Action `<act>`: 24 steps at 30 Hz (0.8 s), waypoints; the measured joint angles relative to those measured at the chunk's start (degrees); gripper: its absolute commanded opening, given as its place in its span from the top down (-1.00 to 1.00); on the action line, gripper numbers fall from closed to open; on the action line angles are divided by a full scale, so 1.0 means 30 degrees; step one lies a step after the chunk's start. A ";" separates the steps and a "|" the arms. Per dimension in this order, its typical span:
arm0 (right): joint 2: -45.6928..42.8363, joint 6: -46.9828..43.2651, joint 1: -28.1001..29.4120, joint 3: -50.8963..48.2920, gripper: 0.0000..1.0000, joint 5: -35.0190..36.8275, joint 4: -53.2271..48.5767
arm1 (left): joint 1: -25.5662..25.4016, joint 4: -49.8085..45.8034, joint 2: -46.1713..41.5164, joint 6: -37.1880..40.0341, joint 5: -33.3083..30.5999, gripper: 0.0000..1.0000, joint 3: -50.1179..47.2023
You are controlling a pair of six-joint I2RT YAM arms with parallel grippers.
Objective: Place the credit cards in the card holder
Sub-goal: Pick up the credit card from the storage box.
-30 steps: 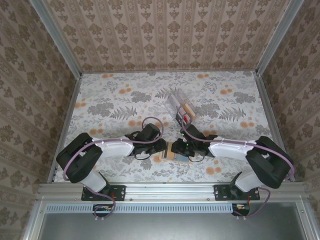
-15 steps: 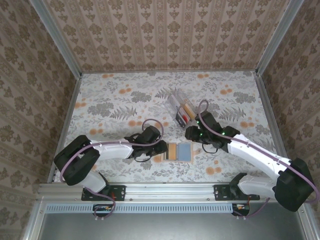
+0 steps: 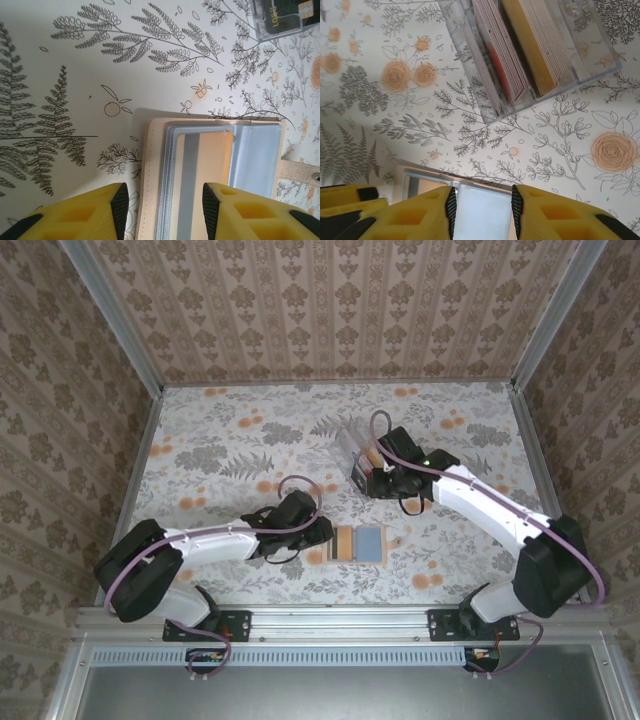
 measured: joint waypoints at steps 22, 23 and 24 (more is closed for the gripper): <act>0.8641 -0.3570 0.2470 0.7970 0.28 0.6076 -0.4364 | 0.2375 -0.0714 -0.3249 0.1231 -0.0845 -0.52 -0.1166; 0.8837 -0.3665 0.2506 0.8131 0.28 0.6251 -0.4444 | 0.2470 -0.0707 -0.3279 0.1282 -0.0845 -0.53 -0.1180; 0.9041 -0.3781 0.2557 0.8306 0.27 0.6470 -0.4517 | 0.2565 -0.0707 -0.3315 0.1326 -0.0845 -0.54 -0.1217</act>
